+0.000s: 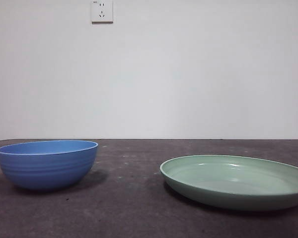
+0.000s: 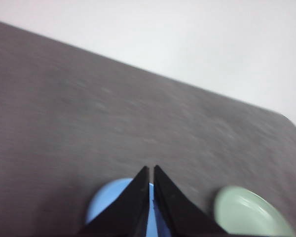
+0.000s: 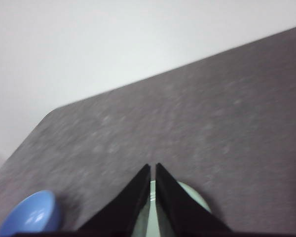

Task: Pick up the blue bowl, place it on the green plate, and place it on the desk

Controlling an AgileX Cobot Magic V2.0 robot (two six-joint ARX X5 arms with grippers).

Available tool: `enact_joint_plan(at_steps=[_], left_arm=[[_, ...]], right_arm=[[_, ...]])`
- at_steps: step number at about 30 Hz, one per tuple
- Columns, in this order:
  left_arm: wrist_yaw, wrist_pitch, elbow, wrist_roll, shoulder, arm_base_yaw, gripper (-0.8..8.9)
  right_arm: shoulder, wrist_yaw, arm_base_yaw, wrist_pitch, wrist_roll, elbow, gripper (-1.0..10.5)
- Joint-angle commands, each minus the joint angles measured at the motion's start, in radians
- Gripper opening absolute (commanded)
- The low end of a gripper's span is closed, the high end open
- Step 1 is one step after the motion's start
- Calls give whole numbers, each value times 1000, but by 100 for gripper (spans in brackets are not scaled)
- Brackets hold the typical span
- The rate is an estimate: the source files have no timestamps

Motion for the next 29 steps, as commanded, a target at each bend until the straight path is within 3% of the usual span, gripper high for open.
enact_joint_plan(at_steps=[1, 6, 13, 21, 29], left_arm=[[98, -16, 94, 24, 85, -8, 15], [238, -57, 226, 41, 231, -24, 15], [404, -159, 363, 151, 391, -53, 19], [411, -193, 386, 195, 447, -66, 19], [410, -193, 386, 244, 448, -66, 31]], right_arm=[[64, -48, 1, -45, -14, 82, 11], [184, -123, 1, -185, -98, 217, 11], [364, -171, 1, -437, -282, 391, 11], [494, -261, 1, -515, -458, 443, 12], [567, -261, 1, -515, -478, 443, 13]])
